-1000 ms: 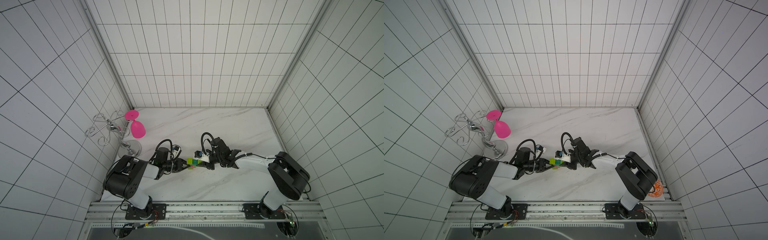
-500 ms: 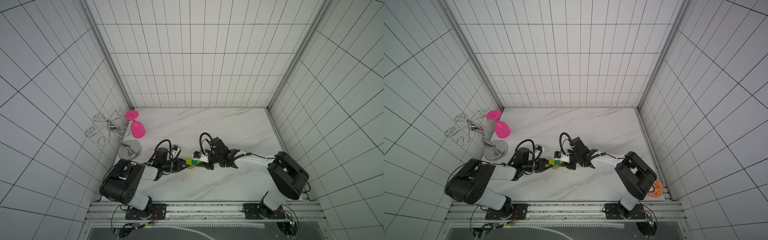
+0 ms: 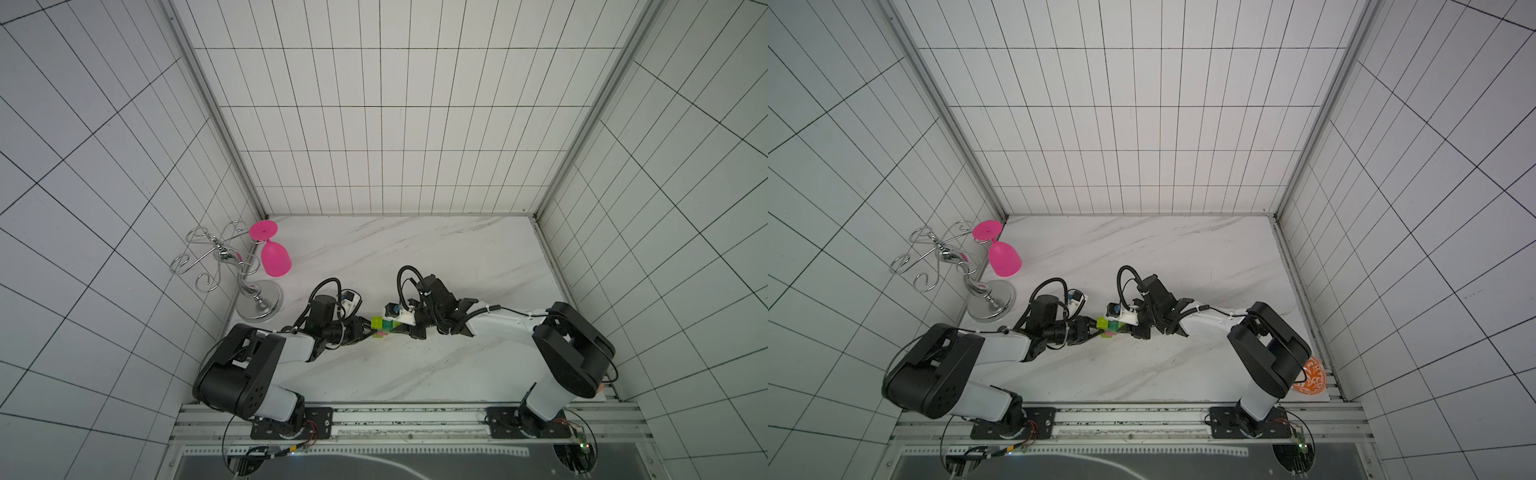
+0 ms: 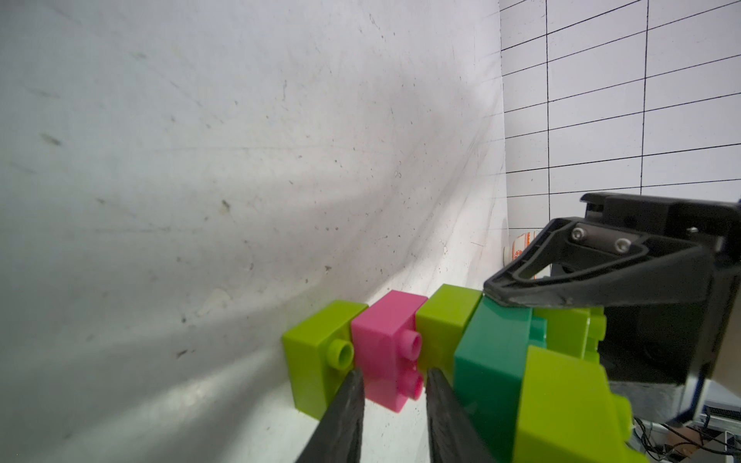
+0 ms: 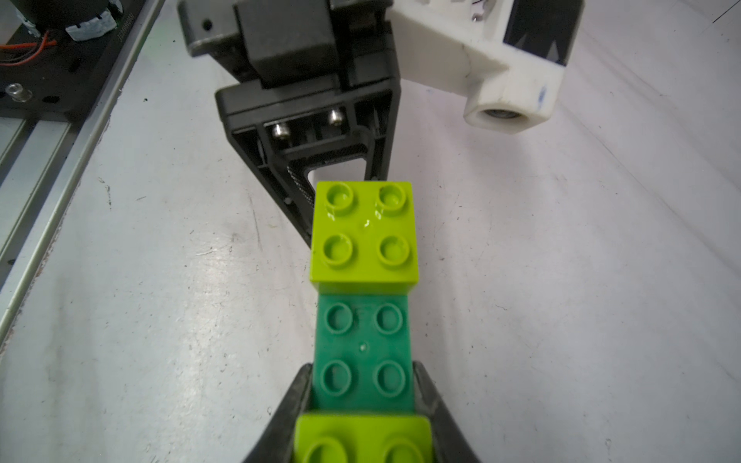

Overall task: Assemble the letter y with lego
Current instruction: Pick up the lego brick from the center of the board.

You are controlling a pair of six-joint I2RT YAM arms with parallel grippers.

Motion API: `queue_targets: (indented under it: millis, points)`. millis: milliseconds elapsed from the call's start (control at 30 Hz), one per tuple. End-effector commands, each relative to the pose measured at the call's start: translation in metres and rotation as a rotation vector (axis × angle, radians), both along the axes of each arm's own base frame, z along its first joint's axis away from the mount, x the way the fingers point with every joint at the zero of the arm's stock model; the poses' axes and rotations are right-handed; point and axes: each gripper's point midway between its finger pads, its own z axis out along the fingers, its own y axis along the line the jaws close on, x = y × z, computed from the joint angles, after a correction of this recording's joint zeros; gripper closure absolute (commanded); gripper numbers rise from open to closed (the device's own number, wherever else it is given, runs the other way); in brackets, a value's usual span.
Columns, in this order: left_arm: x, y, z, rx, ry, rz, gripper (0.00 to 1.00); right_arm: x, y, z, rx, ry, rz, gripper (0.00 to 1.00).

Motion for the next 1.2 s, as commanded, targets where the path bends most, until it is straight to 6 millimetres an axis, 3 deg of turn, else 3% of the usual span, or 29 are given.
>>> queue_targets:
  millis: [0, 333, 633, 1167]
  points:
    - [-0.028, 0.023, -0.059, 0.18, 0.202, 0.064, 0.72, -0.009, 0.003, -0.026, -0.085, 0.053, 0.02, 0.78]
    - [-0.026, 0.022, -0.057, 0.172, 0.193, 0.062, 0.72, -0.008, 0.004, -0.031, -0.095, 0.076, 0.025, 0.79]
    - [-0.026, 0.021, -0.053, 0.142, 0.17, 0.074, 0.87, -0.008, 0.003, -0.033, -0.08, 0.098, 0.025, 0.8]
    - [-0.021, 0.031, -0.048, 0.142, 0.154, 0.116, 0.88, -0.007, 0.005, -0.04, -0.103, 0.116, 0.017, 0.81]
